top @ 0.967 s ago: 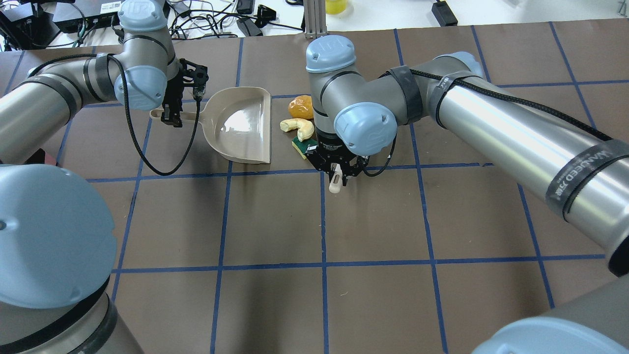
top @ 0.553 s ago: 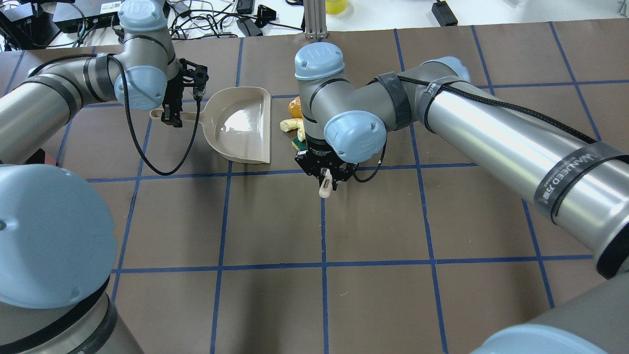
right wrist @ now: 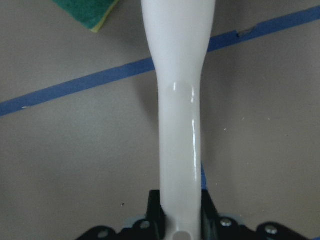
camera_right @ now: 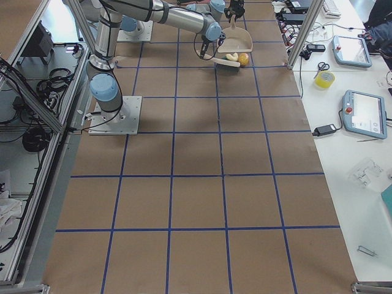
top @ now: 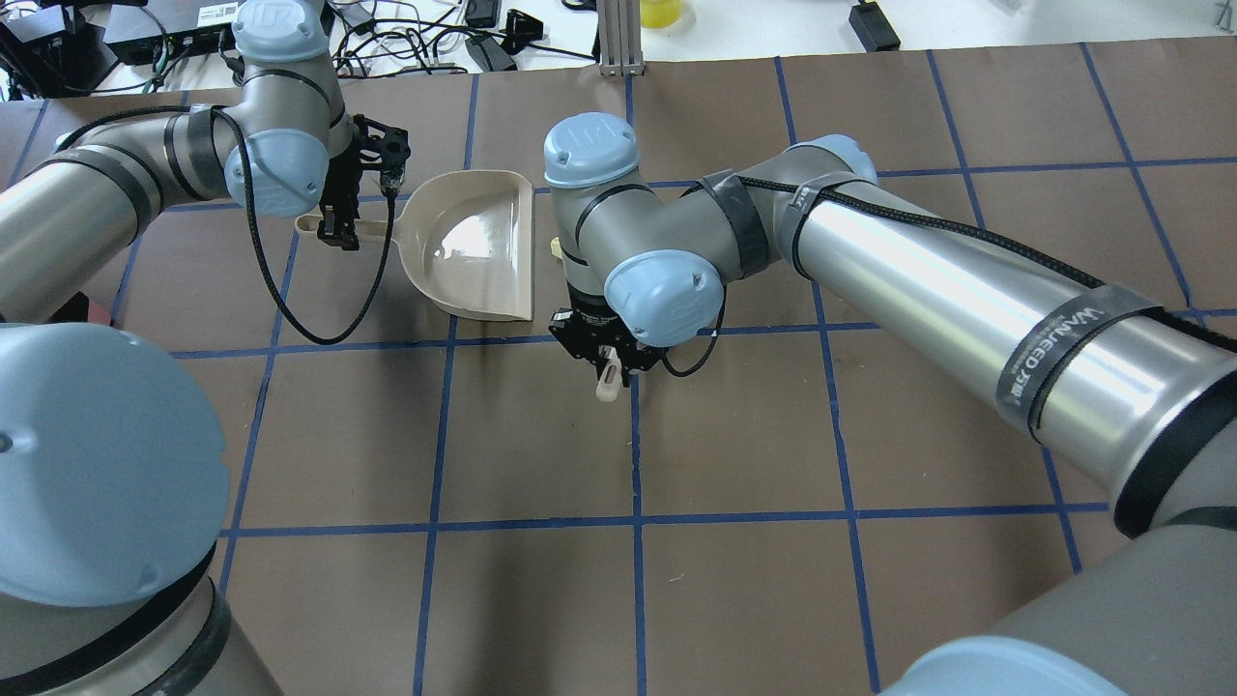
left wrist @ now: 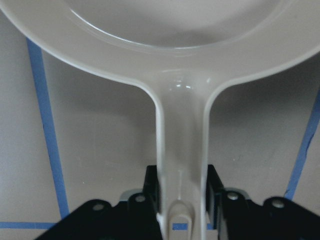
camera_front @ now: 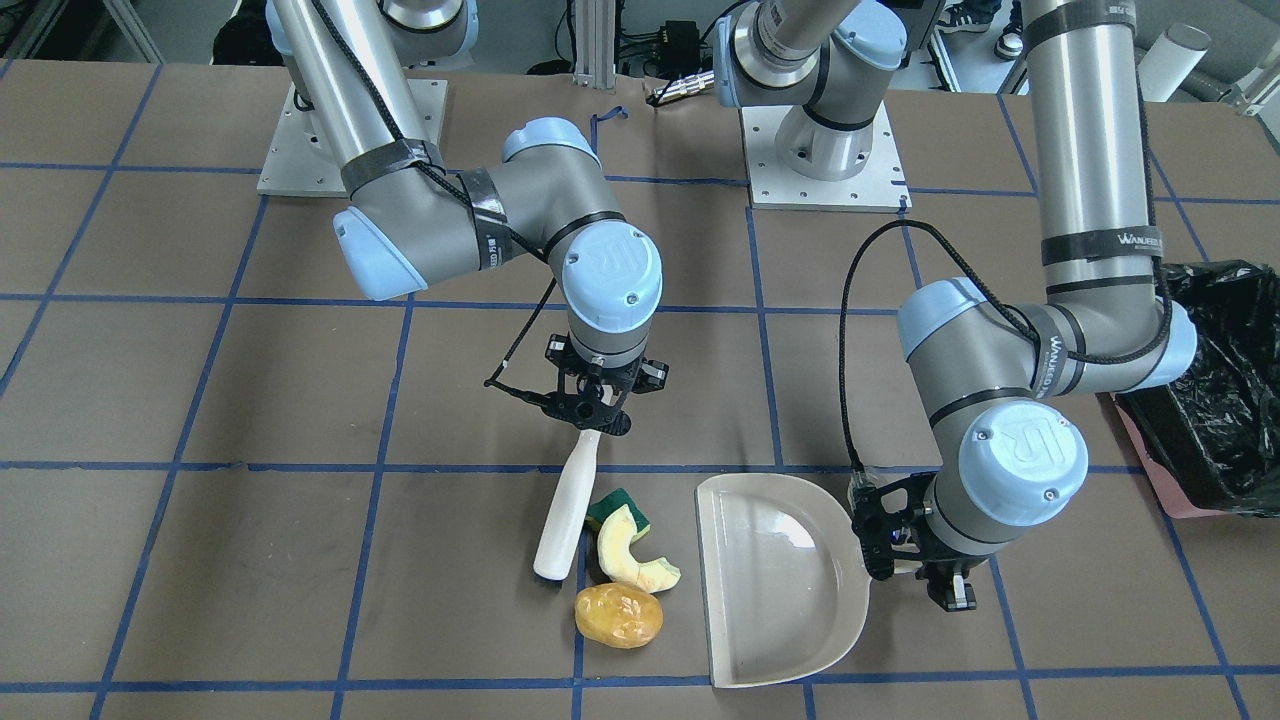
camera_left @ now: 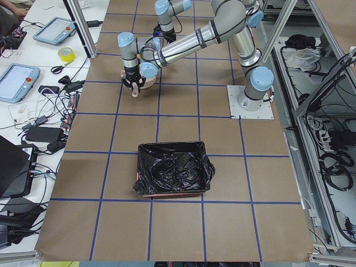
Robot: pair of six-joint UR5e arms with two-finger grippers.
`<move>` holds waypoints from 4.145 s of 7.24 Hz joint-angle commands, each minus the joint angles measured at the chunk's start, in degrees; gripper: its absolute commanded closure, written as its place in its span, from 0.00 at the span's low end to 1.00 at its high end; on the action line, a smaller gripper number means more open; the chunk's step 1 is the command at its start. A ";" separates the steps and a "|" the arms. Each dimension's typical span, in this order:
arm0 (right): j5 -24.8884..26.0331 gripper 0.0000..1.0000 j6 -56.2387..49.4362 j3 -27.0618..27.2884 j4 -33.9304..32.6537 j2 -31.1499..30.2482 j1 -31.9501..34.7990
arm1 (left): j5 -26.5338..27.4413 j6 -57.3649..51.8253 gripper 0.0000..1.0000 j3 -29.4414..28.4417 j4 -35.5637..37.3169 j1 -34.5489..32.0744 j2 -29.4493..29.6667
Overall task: Sweep and dump trash into bin
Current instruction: 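Sweep the sponge and trash toward the dustpan with the right-held brush, then lift the brush back behind the remaining roll and banana piece, then sweep the roll and banana piece into the dustpan with the brush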
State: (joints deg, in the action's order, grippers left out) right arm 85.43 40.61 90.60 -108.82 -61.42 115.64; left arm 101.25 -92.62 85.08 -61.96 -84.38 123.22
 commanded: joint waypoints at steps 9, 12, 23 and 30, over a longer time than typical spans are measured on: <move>-5.88 1.00 1.84 -12.71 -1.49 6.30 7.93 | -0.09 0.16 0.82 0.17 0.00 0.00 0.00; -11.59 1.00 1.93 -14.57 -1.49 6.75 8.38 | -0.09 0.24 0.82 0.61 0.70 0.00 0.00; 2.43 1.00 -15.25 -15.37 20.79 -2.82 -5.04 | 2.02 -0.02 0.82 -0.09 0.62 -0.62 0.00; 9.14 1.00 -23.84 -17.04 17.06 7.26 -5.45 | 2.02 0.07 0.82 -0.09 0.62 -0.70 0.09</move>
State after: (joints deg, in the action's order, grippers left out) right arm 94.68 15.69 73.69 -91.28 -55.71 107.82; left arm 103.25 -92.55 84.99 -61.35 -85.02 123.31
